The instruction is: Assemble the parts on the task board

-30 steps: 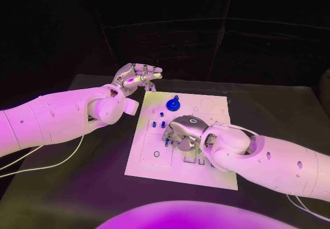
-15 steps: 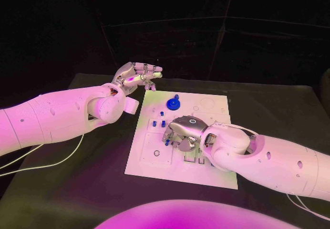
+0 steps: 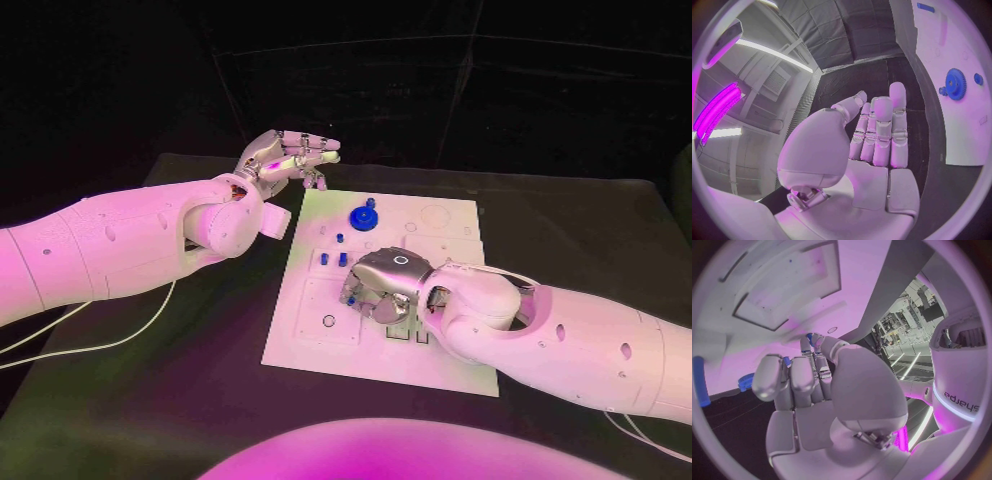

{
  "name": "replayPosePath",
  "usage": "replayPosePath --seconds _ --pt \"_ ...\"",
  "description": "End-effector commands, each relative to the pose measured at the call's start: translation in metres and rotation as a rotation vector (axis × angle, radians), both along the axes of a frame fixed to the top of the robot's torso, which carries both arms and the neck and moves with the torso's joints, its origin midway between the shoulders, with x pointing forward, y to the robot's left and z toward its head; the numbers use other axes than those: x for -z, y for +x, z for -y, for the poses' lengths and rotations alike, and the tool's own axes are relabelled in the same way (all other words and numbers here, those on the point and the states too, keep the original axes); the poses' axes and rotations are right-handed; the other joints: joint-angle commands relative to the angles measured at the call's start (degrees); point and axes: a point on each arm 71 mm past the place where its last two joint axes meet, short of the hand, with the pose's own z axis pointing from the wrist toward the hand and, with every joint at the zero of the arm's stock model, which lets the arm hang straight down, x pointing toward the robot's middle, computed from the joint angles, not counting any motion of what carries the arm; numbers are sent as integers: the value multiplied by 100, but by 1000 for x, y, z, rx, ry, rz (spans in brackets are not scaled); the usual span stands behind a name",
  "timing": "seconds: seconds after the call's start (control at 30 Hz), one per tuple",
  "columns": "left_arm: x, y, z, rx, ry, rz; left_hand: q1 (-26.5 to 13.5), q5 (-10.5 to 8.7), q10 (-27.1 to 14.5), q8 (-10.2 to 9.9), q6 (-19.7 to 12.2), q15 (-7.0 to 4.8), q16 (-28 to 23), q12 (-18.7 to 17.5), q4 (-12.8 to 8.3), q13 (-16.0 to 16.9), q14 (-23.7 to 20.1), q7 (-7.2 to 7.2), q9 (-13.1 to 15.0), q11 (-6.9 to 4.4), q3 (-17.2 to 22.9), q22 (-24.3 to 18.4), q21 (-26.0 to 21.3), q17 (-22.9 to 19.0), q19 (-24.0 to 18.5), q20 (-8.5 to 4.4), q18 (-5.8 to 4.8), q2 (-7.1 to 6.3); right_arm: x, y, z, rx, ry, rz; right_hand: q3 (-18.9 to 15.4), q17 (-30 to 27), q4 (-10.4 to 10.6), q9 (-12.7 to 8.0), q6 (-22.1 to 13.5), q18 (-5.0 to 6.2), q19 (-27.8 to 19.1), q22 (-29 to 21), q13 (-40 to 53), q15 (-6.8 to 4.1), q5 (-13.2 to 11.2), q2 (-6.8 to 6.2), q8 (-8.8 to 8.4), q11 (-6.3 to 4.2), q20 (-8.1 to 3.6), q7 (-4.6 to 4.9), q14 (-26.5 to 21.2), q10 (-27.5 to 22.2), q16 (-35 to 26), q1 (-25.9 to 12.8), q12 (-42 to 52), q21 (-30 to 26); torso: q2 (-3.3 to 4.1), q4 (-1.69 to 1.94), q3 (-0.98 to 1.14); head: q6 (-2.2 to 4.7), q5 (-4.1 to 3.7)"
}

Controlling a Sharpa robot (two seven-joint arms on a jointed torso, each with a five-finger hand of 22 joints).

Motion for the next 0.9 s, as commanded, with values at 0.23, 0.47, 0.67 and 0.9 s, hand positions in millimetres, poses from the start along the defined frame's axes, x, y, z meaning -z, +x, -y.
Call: replayPosePath --seconds 0.23,0.47,0.67,0.9 --pt "-1 0 0 11 -8 -1 30 2 -24 35 -1 -7 -30 20 -9 6 -52 22 -9 22 -33 -5 -18 -5 -24 4 37 35 4 -2 0 -8 -42 35 -149 -30 16 -5 -128 -39 -41 -37 -10 70 85 -57 -14 37 58 35 66 -169 -11 -186 -98 -27 -1 2 0 -10 5" --pt "-1 0 0 12 -8 -3 30 2 -24 35 -1 -7 -30 20 -9 6 -52 22 -9 22 -33 -5 -18 -5 -24 4 37 35 0 -1 2 12 16 67 -381 -156 12 -25 -685 36 -227 -447 -17 163 141 -154 -30 156 129 122 23 -738 -77 -314 -176 -249 -1 4 2 -1 6" --pt "-1 0 0 13 -8 -4 30 2 -24 35 -1 -7 -30 20 -9 6 -52 22 -9 22 -33 -5 -18 -5 -24 4 37 35 -8 -1 8 34 117 94 -468 -288 9 -13 -744 51 -267 -544 -3 170 149 -126 -18 166 145 138 -13 -814 -163 -320 -122 -308 -2 2 5 23 -6" --pt "-1 0 -1 14 -7 -6 30 3 -34 35 -8 -4 -37 25 -11 5 -59 25 -10 24 -37 -11 -27 -19 -26 7 37 37 -18 -4 33 91 171 54 -519 -356 1 2 -709 51 -248 -544 12 152 169 -84 6 136 140 114 -29 -683 -205 -306 20 -316 -14 -13 1 73 -60"
